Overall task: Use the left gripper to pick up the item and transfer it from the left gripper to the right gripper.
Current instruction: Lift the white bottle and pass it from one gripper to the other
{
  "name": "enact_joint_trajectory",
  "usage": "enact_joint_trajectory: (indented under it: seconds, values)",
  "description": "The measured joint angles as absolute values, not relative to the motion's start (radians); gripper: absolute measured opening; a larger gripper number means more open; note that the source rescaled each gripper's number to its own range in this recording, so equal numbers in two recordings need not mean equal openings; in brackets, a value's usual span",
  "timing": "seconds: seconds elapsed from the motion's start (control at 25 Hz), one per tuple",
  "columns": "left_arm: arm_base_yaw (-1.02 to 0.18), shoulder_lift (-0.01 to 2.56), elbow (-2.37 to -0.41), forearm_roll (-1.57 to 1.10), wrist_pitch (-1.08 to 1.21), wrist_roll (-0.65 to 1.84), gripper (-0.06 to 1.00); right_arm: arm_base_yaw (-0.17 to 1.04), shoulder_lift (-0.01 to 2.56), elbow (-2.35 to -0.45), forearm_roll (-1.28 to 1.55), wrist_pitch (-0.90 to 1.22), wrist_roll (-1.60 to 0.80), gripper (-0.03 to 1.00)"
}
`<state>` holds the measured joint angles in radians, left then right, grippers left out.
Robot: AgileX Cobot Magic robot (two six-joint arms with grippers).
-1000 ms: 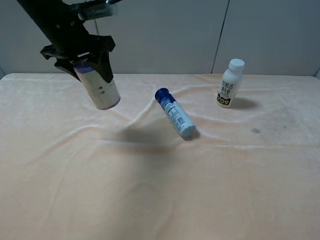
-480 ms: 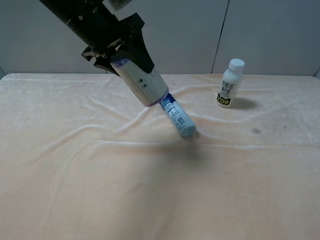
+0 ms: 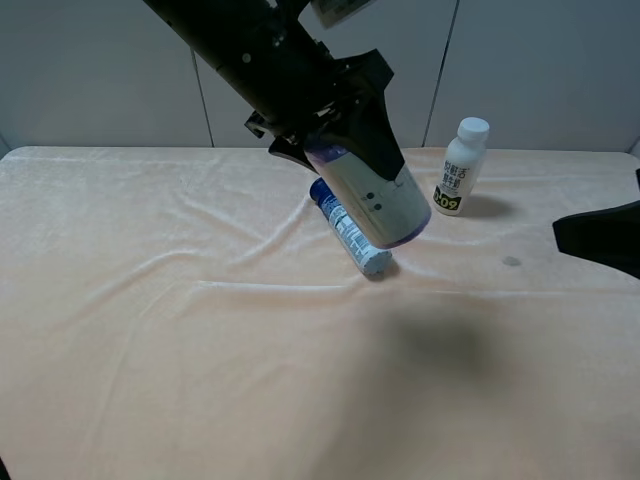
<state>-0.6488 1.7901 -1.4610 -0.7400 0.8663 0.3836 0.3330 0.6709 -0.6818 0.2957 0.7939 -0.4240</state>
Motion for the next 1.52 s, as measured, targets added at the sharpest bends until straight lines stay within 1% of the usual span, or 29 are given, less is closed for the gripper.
enact_joint_trajectory:
  seconds: [0.44,0.72,1.08,1.36,1.4,1.44,1.48,1.52]
  values:
    - [-0.727,1.790,-1.461,-0.858,0.825,0.421,0.01,0.553,0.791,-0.682,0.296,0.608,-0.429,1.00]
    - [-0.735,1.790,-1.461,-0.901,0.820,0.443,0.01,0.629,0.896,-0.682,0.296,0.562,-0.430,1.00]
    - [-0.735,1.790,-1.461,-0.904,0.820,0.443,0.01,0.659,0.973,-0.683,0.296,0.443,-0.430,1.00]
    - [-0.735,1.790,-1.461,-0.925,0.814,0.463,0.01,0.659,1.006,-0.683,0.296,0.429,-0.430,1.00]
    - [-0.735,1.790,-1.461,-0.926,0.814,0.464,0.01,0.659,1.008,-0.683,0.296,0.429,-0.430,0.94]
    - [-0.735,1.790,-1.461,-0.926,0.818,0.466,0.00,0.659,1.011,-0.683,0.295,0.429,-0.430,0.71]
    - [-0.735,1.790,-1.461,-0.925,0.825,0.466,0.00,0.659,1.011,-0.683,0.289,0.429,-0.430,0.29]
    - [-0.735,1.790,-1.461,-0.925,0.829,0.466,0.00,0.659,1.011,-0.683,0.288,0.433,-0.429,0.00]
